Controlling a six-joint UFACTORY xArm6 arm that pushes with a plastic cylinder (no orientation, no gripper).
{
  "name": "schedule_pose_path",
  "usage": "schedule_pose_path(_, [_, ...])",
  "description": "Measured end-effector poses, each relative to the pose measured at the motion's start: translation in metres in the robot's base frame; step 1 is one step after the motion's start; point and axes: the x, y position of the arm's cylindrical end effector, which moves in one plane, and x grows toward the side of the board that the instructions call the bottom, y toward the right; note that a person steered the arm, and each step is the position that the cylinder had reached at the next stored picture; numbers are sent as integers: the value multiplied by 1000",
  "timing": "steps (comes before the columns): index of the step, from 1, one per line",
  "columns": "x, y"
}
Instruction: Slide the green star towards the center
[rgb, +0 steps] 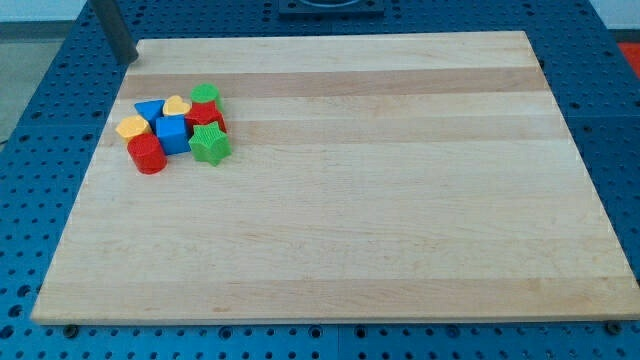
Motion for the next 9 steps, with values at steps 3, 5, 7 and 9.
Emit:
schedule_pose_path(3, [56, 33])
schedule_pose_path(5, [127, 48])
schedule_pose_path(7, [174, 125])
schedule_pose_path(9, [181, 187])
